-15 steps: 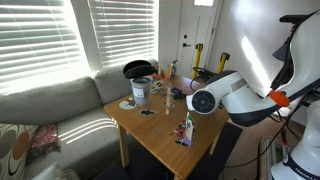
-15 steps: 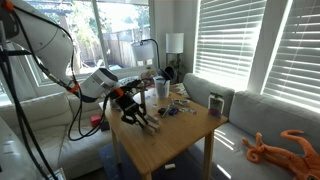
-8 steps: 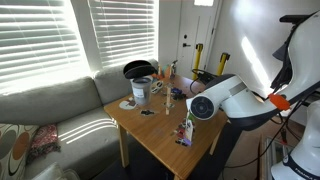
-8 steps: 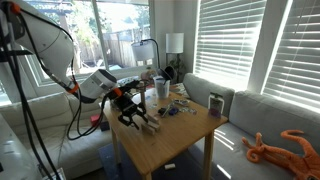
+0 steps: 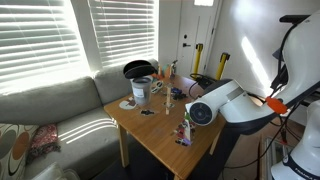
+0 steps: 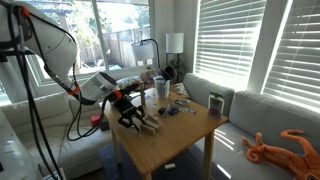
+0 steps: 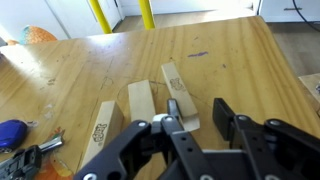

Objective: Put one wooden chip on the pile of wooden chips on the left

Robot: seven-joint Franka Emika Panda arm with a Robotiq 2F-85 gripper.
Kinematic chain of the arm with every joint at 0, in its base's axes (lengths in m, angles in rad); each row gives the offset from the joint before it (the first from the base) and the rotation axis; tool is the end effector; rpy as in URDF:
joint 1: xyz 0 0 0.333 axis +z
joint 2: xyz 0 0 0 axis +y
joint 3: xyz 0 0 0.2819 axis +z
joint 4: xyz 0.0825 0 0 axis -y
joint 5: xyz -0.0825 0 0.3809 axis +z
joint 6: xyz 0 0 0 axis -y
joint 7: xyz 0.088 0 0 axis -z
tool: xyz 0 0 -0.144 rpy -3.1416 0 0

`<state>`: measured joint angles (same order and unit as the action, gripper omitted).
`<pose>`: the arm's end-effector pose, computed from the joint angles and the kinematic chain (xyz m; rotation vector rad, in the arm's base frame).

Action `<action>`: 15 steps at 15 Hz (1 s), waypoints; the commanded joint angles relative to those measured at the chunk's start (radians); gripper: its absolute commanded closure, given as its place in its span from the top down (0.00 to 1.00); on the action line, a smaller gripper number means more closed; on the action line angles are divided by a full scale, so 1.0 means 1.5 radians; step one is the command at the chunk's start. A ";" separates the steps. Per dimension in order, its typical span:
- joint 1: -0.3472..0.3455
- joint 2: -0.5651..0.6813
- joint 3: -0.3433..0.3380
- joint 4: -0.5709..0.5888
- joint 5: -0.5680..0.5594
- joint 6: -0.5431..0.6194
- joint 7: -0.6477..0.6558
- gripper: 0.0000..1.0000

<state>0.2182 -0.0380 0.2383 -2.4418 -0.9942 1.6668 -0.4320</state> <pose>0.4116 0.0754 0.2676 1.6121 1.3532 -0.7790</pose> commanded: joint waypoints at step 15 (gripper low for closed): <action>0.025 -0.361 -0.105 -0.022 0.155 0.145 -0.233 0.04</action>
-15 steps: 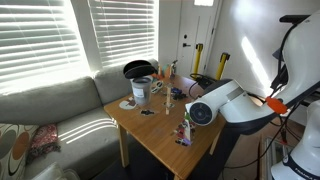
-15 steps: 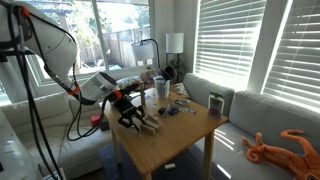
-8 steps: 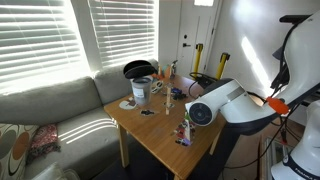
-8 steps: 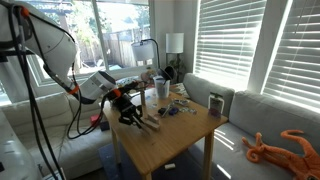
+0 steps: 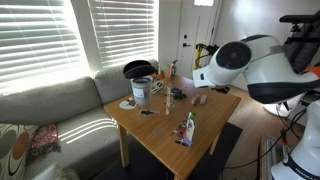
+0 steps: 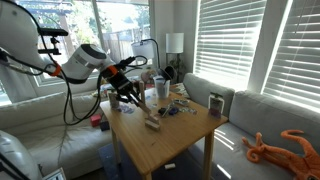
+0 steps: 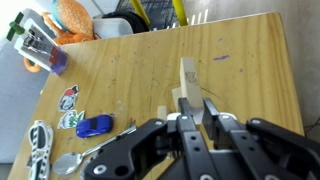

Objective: Put one wooden chip on the pile of wooden chips on the left

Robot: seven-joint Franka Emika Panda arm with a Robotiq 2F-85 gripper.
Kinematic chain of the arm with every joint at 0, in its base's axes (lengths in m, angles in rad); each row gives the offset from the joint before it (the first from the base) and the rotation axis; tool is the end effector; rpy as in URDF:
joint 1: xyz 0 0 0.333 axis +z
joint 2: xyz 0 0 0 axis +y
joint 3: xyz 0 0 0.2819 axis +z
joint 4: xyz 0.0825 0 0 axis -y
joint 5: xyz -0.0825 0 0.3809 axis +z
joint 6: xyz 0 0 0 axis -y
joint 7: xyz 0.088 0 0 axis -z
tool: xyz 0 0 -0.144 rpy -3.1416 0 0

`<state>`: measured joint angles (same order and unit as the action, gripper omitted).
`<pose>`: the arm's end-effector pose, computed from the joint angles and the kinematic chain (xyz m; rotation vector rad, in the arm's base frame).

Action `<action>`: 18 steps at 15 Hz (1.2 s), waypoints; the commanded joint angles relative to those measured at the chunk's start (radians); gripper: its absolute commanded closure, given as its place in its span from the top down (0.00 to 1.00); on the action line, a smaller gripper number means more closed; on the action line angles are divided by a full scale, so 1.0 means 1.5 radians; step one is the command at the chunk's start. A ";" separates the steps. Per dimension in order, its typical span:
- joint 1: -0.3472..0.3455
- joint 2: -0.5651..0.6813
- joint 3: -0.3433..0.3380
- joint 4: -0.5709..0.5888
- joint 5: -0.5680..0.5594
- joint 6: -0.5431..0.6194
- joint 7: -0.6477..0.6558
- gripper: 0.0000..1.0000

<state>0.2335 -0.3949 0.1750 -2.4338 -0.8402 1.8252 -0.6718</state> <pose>0.4178 0.0848 0.4055 1.7713 1.4641 -0.4069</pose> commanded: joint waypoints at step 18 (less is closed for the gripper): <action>0.015 -0.046 -0.166 0.175 0.391 0.212 -0.044 0.04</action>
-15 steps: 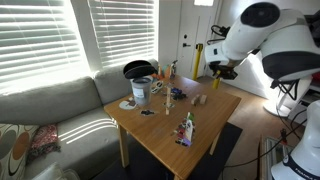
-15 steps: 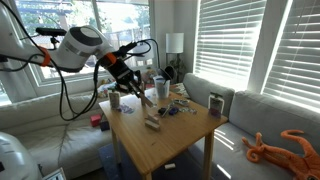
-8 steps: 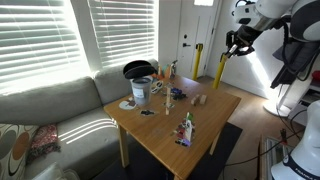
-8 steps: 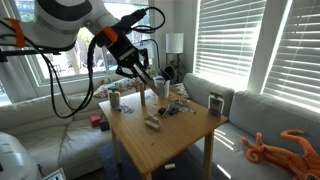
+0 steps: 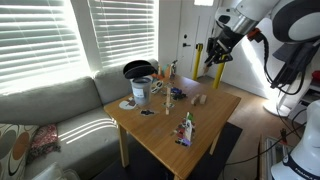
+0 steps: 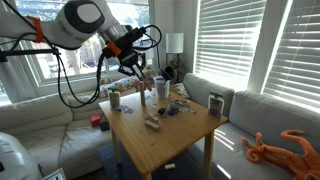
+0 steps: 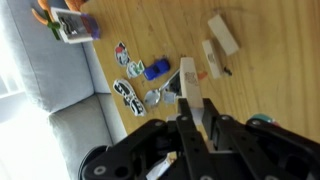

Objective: Put one wooden chip on the pile of wooden chips on the left

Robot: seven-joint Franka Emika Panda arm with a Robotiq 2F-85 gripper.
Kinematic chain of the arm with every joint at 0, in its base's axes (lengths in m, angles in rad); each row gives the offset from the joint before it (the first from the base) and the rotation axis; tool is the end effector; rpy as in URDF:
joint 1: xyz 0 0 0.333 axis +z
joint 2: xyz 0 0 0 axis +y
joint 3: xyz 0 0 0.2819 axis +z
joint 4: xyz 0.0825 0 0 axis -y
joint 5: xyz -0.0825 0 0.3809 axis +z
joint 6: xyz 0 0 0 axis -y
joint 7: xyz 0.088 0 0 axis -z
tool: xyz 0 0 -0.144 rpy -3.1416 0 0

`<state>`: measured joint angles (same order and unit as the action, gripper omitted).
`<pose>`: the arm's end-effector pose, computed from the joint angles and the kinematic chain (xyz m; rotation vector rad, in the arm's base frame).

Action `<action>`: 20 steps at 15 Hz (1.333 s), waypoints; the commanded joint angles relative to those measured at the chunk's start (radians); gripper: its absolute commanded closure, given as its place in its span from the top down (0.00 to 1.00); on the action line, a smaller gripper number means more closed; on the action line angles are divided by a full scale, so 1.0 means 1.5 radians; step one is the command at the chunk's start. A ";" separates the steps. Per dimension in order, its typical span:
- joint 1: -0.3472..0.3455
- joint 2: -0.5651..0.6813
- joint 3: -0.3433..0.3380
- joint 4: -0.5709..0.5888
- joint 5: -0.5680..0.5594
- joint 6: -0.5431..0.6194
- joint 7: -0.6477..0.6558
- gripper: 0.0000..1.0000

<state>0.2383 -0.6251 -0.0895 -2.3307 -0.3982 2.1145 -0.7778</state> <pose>0.4306 0.0301 0.5466 2.3073 1.3664 0.3937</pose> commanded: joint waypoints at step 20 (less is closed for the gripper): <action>-0.016 0.264 -0.074 0.329 0.596 -0.266 -0.444 0.04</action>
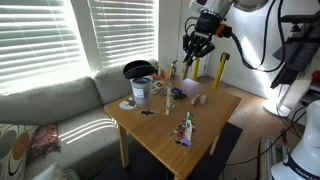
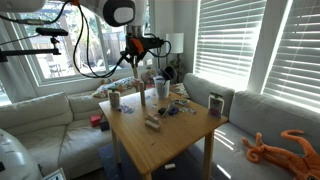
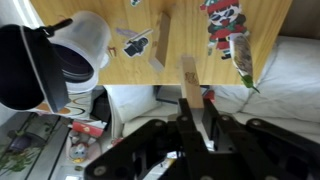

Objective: Put one wooden chip on the pile of wooden chips on the left

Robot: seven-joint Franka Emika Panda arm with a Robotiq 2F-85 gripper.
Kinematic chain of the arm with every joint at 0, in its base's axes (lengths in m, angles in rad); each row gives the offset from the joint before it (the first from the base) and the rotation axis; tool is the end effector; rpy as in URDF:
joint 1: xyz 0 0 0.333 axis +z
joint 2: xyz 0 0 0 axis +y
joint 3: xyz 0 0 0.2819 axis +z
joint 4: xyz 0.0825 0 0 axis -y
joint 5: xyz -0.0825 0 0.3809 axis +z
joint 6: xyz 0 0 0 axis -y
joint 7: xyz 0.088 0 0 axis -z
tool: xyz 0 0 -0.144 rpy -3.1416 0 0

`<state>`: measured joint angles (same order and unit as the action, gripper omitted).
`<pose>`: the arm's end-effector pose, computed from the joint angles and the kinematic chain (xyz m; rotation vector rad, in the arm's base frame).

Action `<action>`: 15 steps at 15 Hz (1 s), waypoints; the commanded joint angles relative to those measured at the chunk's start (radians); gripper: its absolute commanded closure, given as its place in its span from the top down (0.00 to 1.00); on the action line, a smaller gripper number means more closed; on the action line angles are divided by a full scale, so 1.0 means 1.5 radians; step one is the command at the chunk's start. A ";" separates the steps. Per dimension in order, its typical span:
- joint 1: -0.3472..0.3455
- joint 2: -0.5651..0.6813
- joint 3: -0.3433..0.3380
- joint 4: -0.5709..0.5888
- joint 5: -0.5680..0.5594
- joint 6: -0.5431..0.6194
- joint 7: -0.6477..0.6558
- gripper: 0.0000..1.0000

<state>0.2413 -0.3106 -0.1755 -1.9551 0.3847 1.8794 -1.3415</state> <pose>0.4956 0.0657 0.5690 -2.2467 -1.7683 -0.6380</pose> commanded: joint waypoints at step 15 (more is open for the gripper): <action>-0.102 0.178 0.077 0.219 -0.063 -0.281 -0.233 0.04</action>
<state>0.1050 -0.0894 -0.1058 -1.7095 0.3747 1.5139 -1.6211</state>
